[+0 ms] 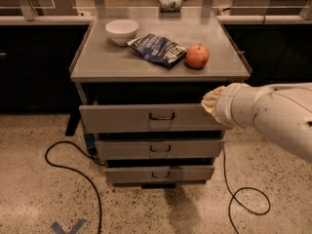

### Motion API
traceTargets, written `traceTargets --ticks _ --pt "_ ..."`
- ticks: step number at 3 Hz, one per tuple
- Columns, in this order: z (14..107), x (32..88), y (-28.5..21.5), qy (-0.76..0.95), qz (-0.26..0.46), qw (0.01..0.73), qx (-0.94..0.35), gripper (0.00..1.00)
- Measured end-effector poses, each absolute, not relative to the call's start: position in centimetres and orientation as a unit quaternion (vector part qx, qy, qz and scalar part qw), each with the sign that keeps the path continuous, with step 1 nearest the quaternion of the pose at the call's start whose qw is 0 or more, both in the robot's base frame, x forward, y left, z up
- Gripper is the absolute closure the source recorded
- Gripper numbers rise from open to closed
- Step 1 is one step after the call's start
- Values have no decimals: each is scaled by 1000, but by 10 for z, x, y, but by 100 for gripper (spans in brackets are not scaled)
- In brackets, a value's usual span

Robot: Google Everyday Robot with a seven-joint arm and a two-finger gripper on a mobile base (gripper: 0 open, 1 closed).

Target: Open top drawer

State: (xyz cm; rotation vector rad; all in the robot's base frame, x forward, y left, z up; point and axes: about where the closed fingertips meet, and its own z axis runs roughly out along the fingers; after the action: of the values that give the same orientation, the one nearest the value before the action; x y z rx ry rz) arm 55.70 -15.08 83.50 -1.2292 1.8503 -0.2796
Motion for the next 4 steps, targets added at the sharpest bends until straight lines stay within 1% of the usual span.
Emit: traceTargets --ticks 3,4 --pt "835 557 -151 744 -112 436 -494 13" --pt "835 557 -151 744 -112 436 -494 0"
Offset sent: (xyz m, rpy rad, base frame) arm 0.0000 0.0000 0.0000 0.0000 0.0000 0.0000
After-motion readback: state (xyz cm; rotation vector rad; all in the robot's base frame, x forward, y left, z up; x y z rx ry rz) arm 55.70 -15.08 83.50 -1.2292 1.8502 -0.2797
